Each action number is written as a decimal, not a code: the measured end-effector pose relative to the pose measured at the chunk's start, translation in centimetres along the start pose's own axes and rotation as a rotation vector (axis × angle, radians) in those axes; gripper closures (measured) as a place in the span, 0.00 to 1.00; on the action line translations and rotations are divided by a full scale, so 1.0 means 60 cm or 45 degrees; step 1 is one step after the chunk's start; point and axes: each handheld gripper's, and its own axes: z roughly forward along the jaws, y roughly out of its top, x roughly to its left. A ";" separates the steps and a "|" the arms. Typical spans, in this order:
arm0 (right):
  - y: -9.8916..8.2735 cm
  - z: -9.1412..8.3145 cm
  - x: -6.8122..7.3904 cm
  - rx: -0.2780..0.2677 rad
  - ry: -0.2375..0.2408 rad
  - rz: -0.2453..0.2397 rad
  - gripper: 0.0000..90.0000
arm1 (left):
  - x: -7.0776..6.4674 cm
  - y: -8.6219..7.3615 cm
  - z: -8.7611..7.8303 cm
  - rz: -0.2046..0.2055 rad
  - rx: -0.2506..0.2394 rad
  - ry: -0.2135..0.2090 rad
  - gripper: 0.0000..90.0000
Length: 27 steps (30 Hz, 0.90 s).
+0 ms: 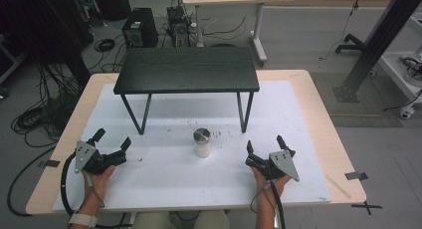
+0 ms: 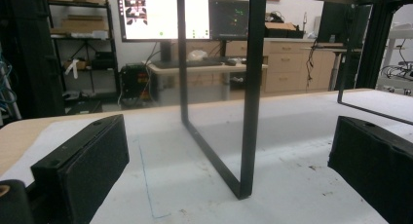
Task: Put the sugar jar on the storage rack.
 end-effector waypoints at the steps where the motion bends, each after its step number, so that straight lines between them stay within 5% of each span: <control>1: 0.000 0.000 0.000 -0.002 0.000 0.000 0.01 | 0.000 0.000 0.000 0.000 0.000 0.000 0.01; 15: 0.006 -0.004 0.003 -0.032 0.020 -0.039 0.02 | 0.000 0.000 0.000 -0.001 0.000 0.001 0.01; 27: 0.043 -0.009 0.032 -0.078 0.111 -0.051 0.04 | 0.000 0.000 0.000 -0.001 0.000 0.000 0.01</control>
